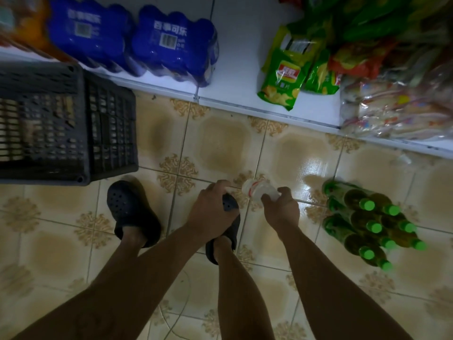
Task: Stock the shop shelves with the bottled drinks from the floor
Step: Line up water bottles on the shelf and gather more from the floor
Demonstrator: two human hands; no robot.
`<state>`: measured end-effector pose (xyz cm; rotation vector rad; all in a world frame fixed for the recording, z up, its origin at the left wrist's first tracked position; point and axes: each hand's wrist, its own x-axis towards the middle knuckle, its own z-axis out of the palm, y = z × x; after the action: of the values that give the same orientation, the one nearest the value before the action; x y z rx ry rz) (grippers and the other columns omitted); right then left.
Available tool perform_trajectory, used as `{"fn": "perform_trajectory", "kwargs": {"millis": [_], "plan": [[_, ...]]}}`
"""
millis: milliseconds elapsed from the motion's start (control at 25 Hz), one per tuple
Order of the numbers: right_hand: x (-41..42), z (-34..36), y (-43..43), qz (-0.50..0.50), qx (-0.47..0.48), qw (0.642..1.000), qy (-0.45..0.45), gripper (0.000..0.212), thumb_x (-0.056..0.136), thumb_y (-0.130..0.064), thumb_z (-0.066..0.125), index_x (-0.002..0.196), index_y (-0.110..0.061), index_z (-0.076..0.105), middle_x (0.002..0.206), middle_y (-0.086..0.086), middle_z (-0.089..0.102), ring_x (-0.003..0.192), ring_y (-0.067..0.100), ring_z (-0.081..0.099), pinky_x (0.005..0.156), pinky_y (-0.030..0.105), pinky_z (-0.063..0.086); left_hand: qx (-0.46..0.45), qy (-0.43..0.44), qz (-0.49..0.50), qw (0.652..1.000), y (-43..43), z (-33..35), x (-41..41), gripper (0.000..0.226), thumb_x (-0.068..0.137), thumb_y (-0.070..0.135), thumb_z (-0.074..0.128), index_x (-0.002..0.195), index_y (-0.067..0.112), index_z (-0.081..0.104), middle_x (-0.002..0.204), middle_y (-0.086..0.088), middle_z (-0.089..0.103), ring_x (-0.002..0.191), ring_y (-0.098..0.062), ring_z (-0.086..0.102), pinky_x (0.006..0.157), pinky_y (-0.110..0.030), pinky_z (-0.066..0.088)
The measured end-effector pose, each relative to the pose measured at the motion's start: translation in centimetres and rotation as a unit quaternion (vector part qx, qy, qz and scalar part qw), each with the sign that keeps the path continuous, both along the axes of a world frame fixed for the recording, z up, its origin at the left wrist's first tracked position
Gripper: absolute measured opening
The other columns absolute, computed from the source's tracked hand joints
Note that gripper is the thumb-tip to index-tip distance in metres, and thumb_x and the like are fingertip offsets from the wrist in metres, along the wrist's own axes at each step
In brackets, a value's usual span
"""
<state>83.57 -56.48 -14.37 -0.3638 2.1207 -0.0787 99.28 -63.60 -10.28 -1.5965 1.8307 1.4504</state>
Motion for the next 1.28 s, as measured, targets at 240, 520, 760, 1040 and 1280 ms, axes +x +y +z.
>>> {"fn": "perform_trajectory", "kwargs": {"millis": [240, 520, 760, 1040, 1280], "plan": [[2.8, 8.0, -2.2, -0.06, -0.099, 0.992, -0.047, 0.032, 0.08, -0.043, 0.061, 0.099, -0.018, 0.064, 0.098, 0.014, 0.069, 0.086, 0.035, 0.067, 0.077, 0.053, 0.057, -0.038, -0.002, -0.01, 0.999, -2.9, 6.0, 2.5, 0.066, 0.085, 0.024, 0.068, 0.142, 0.025, 0.036, 0.133, -0.003, 0.049, 0.123, -0.023, 0.043, 0.096, -0.034, 0.042], [7.2, 19.3, -9.0, -0.011, -0.238, 0.966, -0.102, 0.013, 0.084, -0.034, 0.068, 0.079, -0.046, 0.071, 0.075, -0.009, 0.07, 0.08, 0.019, 0.068, 0.071, 0.038, 0.056, -0.11, 0.076, 0.045, 0.99, -7.1, 14.0, 8.1, 0.074, 0.078, 0.023, 0.076, 0.142, 0.025, 0.039, 0.128, -0.004, 0.049, 0.118, -0.023, 0.043, 0.095, -0.029, 0.04], [12.9, 27.3, -17.0, 0.051, -0.321, 0.936, -0.139, 0.019, 0.084, -0.018, 0.071, 0.099, -0.029, 0.075, 0.068, -0.019, 0.068, 0.067, 0.002, 0.063, 0.06, 0.019, 0.044, -0.2, 0.122, 0.138, 0.962, -12.3, 19.9, 16.6, 0.08, 0.07, 0.03, 0.085, 0.139, 0.028, 0.044, 0.136, 0.003, 0.047, 0.121, -0.013, 0.041, 0.102, -0.034, 0.04], [22.0, 35.4, -27.1, 0.136, -0.379, 0.903, -0.151, 0.019, 0.084, -0.011, 0.071, 0.089, -0.029, 0.076, 0.065, -0.012, 0.067, 0.057, 0.005, 0.058, 0.049, 0.012, 0.04, -0.268, 0.157, 0.111, 0.944, -21.5, 27.2, 24.8, 0.078, 0.065, 0.05, 0.081, 0.133, 0.035, 0.046, 0.128, 0.011, 0.054, 0.122, -0.012, 0.046, 0.106, -0.045, 0.038], [30.8, 40.7, -36.2, 0.177, -0.45, 0.862, -0.154, 0.012, 0.088, -0.013, 0.071, 0.093, -0.023, 0.074, 0.076, 0.002, 0.072, 0.066, 0.023, 0.068, 0.055, 0.026, 0.052, -0.33, 0.187, 0.227, 0.897, -28.7, 31.5, 32.3, 0.071, 0.059, 0.051, 0.086, 0.12, 0.032, 0.056, 0.111, 0.013, 0.064, 0.101, -0.005, 0.059, 0.09, -0.037, 0.051]]}}
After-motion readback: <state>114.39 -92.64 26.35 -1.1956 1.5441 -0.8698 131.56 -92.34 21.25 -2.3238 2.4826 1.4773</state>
